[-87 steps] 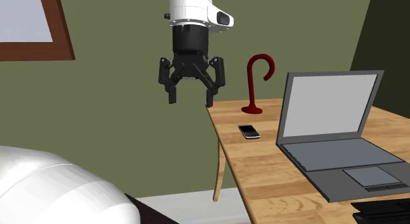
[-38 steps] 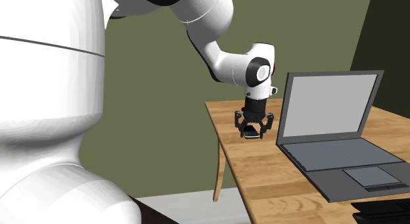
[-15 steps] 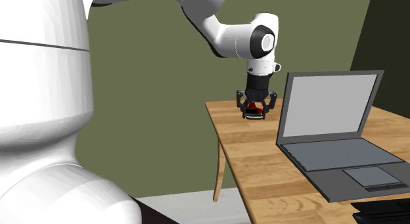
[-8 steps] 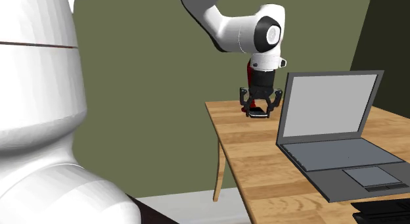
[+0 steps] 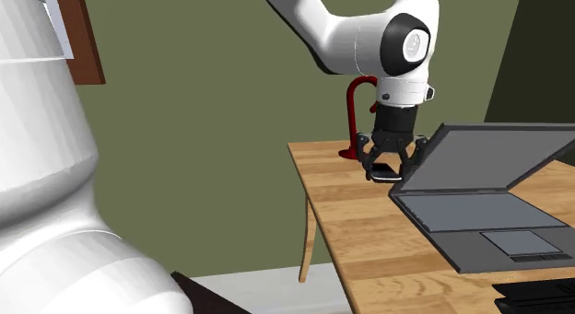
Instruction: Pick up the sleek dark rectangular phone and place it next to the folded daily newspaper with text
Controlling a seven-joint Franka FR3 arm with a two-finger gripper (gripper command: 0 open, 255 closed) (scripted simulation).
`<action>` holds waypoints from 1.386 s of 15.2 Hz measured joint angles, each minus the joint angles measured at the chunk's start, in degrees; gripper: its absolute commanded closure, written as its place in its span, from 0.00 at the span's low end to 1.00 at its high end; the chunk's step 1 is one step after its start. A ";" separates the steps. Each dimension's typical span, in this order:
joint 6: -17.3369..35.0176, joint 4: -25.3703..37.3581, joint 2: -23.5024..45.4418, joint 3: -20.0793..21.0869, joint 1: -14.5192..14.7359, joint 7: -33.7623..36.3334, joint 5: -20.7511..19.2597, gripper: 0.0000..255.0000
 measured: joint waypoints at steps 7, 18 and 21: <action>0.31 -5.68 -5.80 -4.76 -4.49 -7.58 -3.00 1.00; -0.12 -8.22 -9.74 -13.89 -11.75 -21.59 -6.90 1.00; 0.01 -7.38 -8.93 -16.71 -13.30 -26.01 -6.97 1.00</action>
